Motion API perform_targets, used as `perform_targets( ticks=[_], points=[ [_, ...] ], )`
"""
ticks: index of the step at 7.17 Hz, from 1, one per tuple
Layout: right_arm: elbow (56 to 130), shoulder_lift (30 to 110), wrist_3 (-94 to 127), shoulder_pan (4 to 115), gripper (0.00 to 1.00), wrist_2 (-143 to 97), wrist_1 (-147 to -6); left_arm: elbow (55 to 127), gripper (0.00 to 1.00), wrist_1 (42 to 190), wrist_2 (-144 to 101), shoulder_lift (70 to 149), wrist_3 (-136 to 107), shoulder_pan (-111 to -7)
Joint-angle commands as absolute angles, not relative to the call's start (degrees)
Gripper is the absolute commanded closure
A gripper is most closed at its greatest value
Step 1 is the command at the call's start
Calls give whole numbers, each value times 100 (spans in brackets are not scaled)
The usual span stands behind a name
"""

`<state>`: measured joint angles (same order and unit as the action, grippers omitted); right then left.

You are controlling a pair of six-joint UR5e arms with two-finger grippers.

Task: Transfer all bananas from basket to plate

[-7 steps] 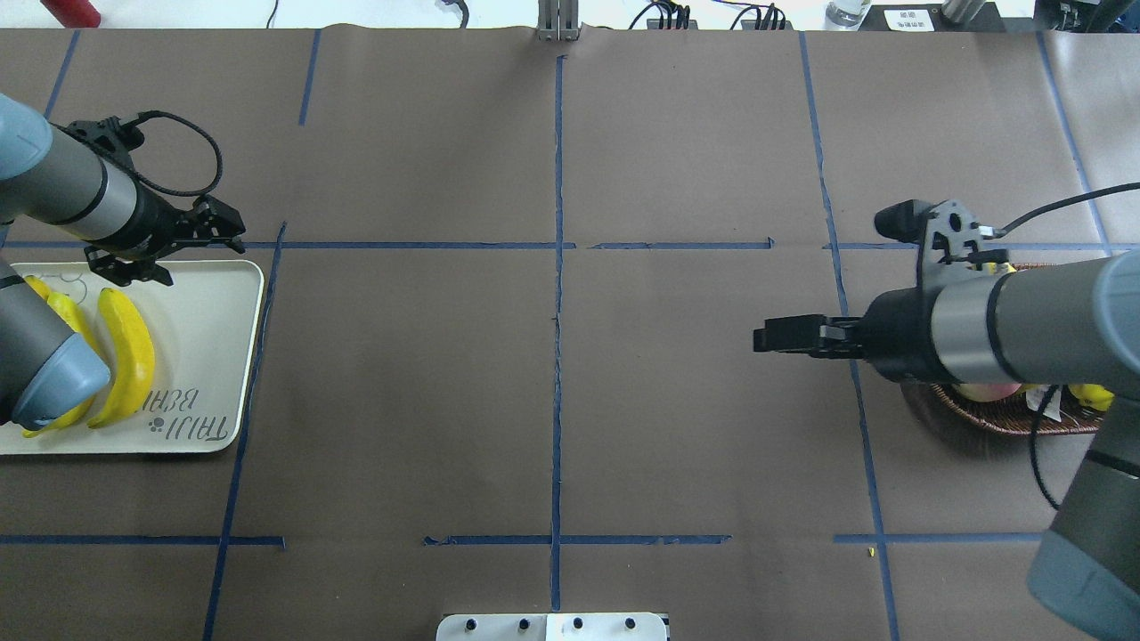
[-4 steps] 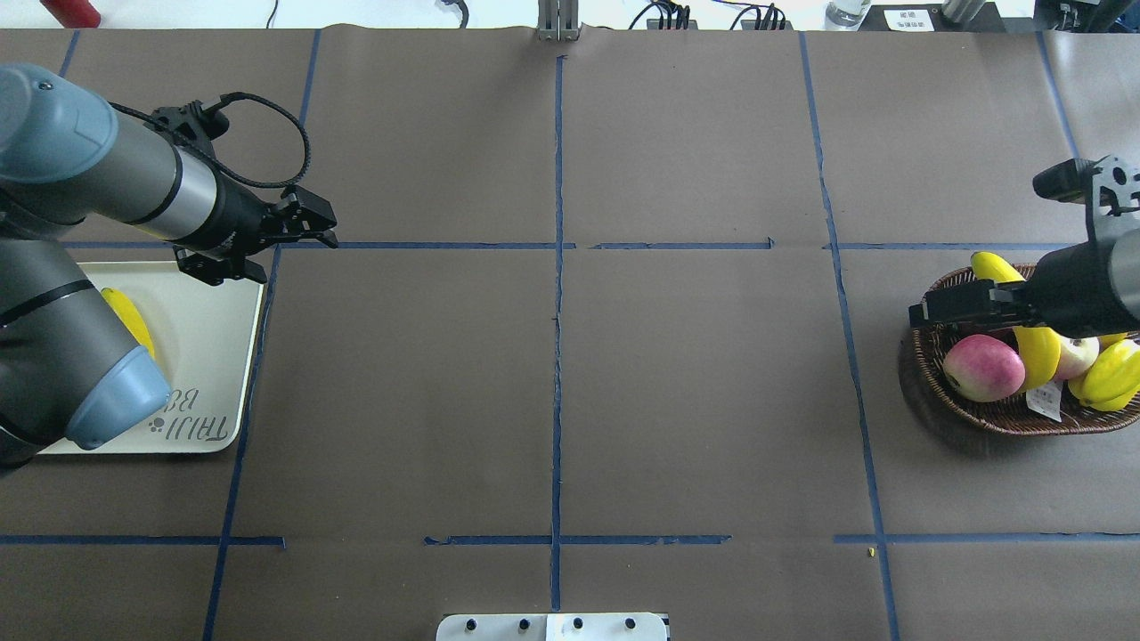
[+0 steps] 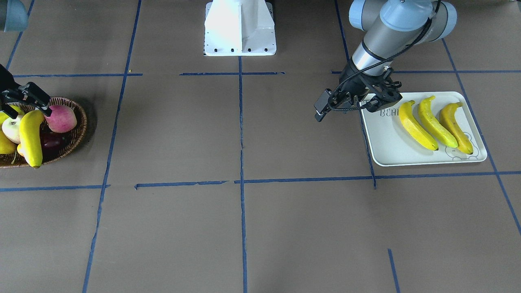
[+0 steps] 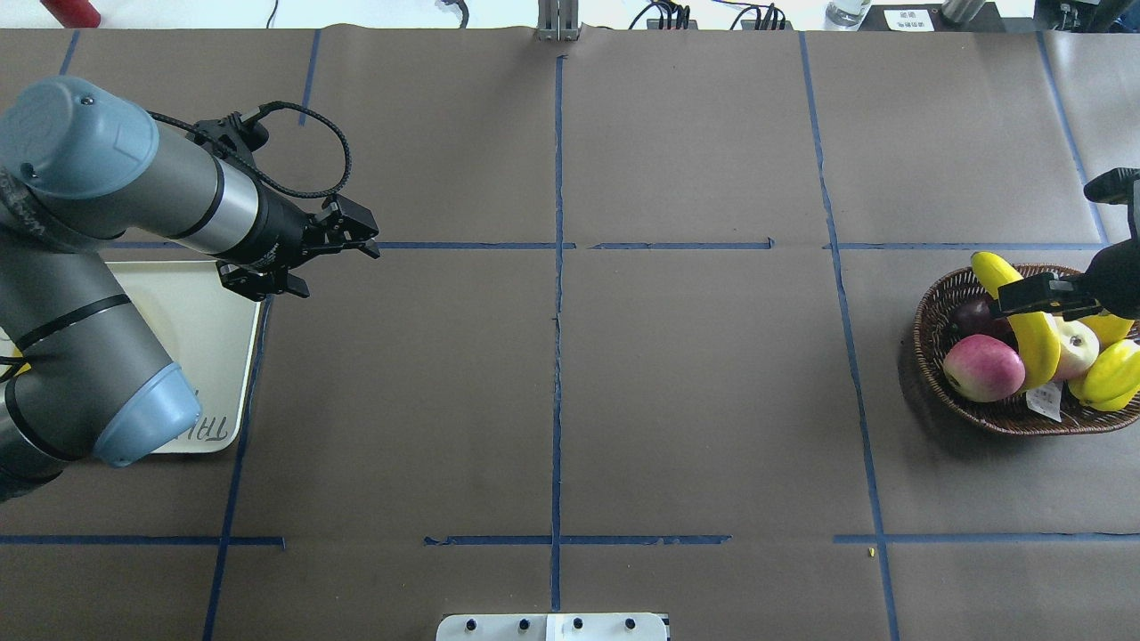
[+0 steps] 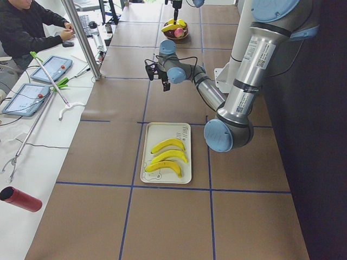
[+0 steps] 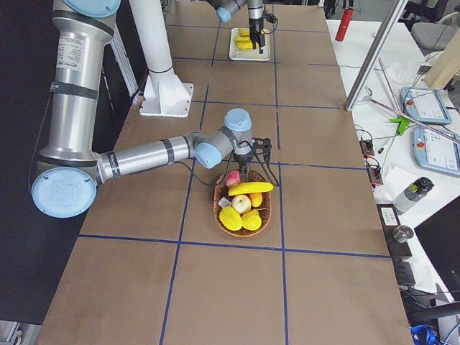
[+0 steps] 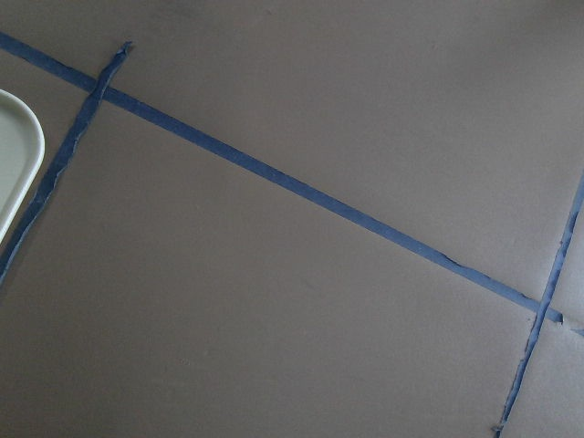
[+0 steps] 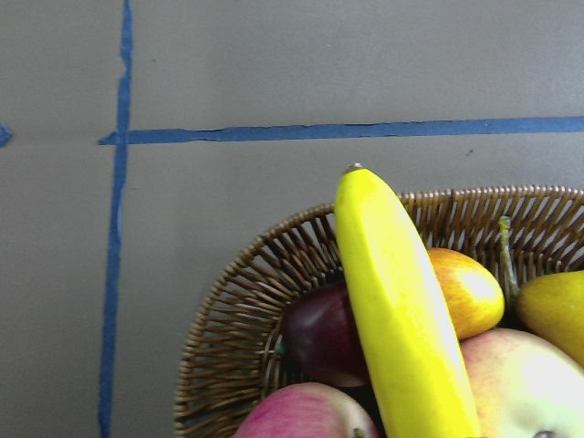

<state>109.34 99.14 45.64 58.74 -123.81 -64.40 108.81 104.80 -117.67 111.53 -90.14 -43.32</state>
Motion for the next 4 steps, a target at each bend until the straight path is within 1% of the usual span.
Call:
perform_targets(
  ticks=[1, 2, 3, 4],
  points=[
    [10505, 9905, 4290, 5871, 0, -12148, -6408, 10881, 0, 10485, -11760, 11162, -9079, -4254],
    [10477, 9905, 4289, 5810, 1, -12033, -6442, 10881, 0, 10485, -11760, 11206, -9088, -4263],
    [10468, 9905, 4298, 5783, 15, -12032, -6451, 10881, 0, 10485, -11760, 11206, -9088, -4263],
    [10459, 9870, 4289, 5766, 44, -12041, -6451, 10881, 0, 10485, -11760, 11197, -9088, -4263]
  ],
)
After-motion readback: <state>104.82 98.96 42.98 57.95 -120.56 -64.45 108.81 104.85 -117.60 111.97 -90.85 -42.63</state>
